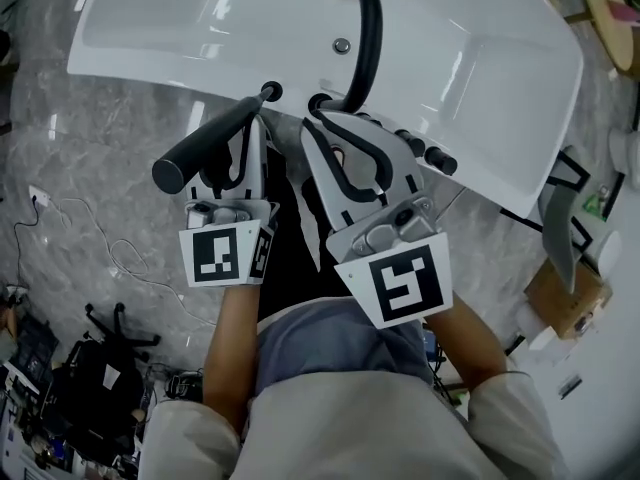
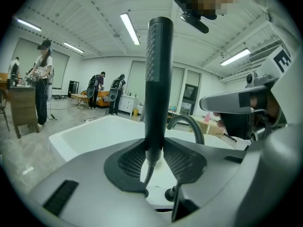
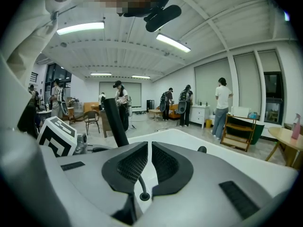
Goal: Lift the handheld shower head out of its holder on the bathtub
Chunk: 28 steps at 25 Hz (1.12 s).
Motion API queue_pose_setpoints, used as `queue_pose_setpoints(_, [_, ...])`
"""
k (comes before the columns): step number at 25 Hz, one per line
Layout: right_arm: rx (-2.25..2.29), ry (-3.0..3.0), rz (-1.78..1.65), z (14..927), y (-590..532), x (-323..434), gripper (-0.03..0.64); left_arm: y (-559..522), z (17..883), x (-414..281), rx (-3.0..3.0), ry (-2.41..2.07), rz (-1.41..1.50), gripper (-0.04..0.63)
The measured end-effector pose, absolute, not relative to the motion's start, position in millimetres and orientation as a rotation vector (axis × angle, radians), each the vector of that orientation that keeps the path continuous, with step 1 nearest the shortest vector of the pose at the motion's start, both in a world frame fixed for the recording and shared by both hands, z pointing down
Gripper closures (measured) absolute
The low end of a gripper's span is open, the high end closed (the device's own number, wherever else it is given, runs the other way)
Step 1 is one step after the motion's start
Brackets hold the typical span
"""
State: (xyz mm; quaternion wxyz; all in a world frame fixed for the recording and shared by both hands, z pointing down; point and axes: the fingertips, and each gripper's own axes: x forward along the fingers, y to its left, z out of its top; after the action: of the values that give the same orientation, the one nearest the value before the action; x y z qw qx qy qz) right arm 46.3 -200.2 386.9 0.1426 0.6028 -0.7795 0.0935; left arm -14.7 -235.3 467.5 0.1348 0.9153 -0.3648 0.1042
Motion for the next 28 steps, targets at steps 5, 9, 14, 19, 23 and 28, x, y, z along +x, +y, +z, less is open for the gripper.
queue_pose_setpoints(5, [1.79, -2.242, 0.283, 363.7, -200.9, 54.7, 0.594, -232.0, 443.9, -11.3, 2.665, -1.027, 0.294, 0.471])
queue_pose_setpoints(9, [1.818, -2.255, 0.27, 342.8, -202.5, 53.2, 0.594, -229.4, 423.4, -9.0, 2.7, -0.986, 0.305, 0.471])
queue_pose_setpoints(14, [1.862, -2.249, 0.262, 316.1, -203.2, 54.5, 0.594, -227.5, 397.5, -6.7, 2.75, -0.92, 0.31, 0.471])
queue_pose_setpoints(19, [1.903, -2.247, 0.212, 286.7, -207.4, 56.4, 0.594, -233.7, 370.4, -6.2, 2.775, -0.893, 0.273, 0.471])
queue_pose_setpoints(23, [1.863, -2.231, 0.261, 280.0, -202.8, 49.0, 0.594, -231.5, 346.8, -4.4, 2.815, -0.837, 0.273, 0.471])
queue_pose_setpoints(28, [1.744, -2.299, 0.348, 263.6, -205.0, 30.8, 0.595, -235.6, 316.9, -3.6, 2.868, -0.717, 0.268, 0.471])
